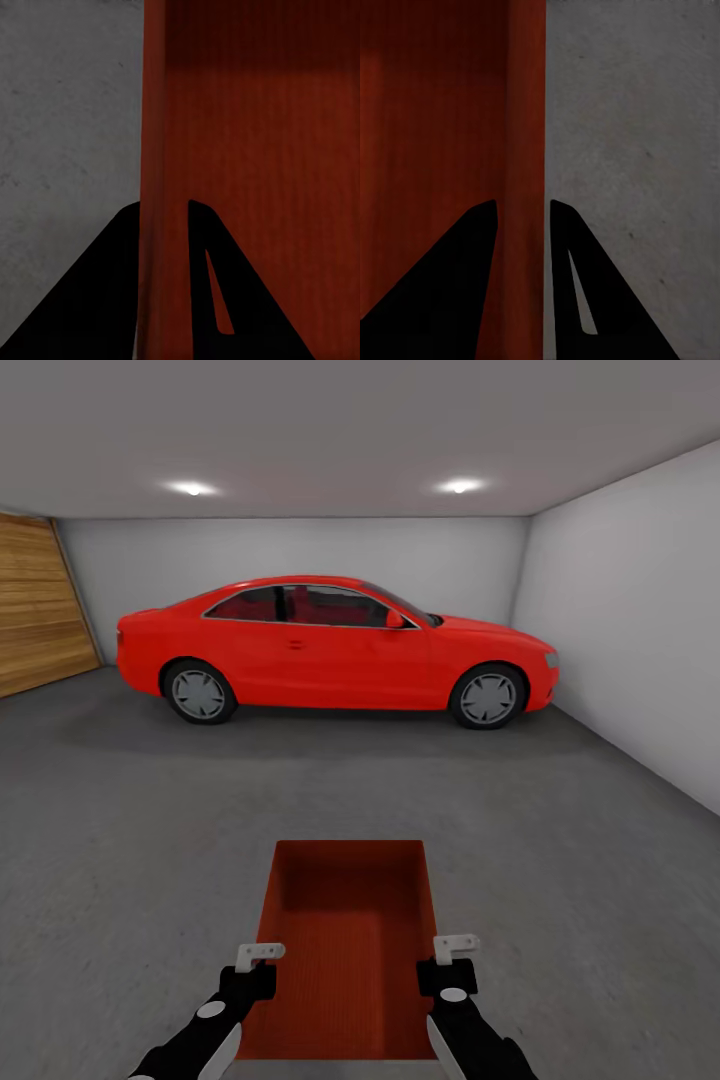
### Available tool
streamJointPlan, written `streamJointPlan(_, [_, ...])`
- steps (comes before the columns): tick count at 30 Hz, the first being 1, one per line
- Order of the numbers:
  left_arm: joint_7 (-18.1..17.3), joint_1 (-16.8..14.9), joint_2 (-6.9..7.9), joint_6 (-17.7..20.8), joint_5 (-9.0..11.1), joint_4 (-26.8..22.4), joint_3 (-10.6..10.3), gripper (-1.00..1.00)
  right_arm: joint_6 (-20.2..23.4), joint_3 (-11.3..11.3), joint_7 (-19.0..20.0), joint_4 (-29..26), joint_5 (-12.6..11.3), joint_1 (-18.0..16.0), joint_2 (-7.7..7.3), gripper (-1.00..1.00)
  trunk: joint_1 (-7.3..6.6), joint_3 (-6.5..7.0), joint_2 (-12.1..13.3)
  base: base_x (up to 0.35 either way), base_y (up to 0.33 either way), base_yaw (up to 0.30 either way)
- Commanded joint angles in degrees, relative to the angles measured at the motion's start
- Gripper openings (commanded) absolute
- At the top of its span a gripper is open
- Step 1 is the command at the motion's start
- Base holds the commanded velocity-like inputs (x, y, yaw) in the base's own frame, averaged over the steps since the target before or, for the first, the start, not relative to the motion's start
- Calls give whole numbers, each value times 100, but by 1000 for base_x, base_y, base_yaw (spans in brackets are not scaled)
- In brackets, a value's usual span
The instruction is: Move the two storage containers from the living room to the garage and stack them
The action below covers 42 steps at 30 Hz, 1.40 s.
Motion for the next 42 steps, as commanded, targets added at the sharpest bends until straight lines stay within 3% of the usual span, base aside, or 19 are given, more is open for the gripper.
streamJointPlan(1, [91, -9, 30, -21, 68, 27, -32, -100, 53, 79, -87, -24, 237, -4, -78, -100, 1, -6, -4, 55, 0, 0])
streamJointPlan(9, [91, -9, 29, -20, 68, 27, -34, -100, 54, 79, -85, -21, 237, -4, -78, -100, 1, -6, -4, 18, 0, -69])
streamJointPlan(31, [91, -9, 26, -24, 68, 27, -31, -100, 53, 85, -78, 28, 241, -4, -78, -100, 1, -6, -4, 3, 0, -238])
streamJointPlan(42, [91, -5, 30, -88, 68, 27, -37, -100, 53, 87, -78, 41, 246, -4, -78, -100, 1, -6, -4, 256, 0, -221])
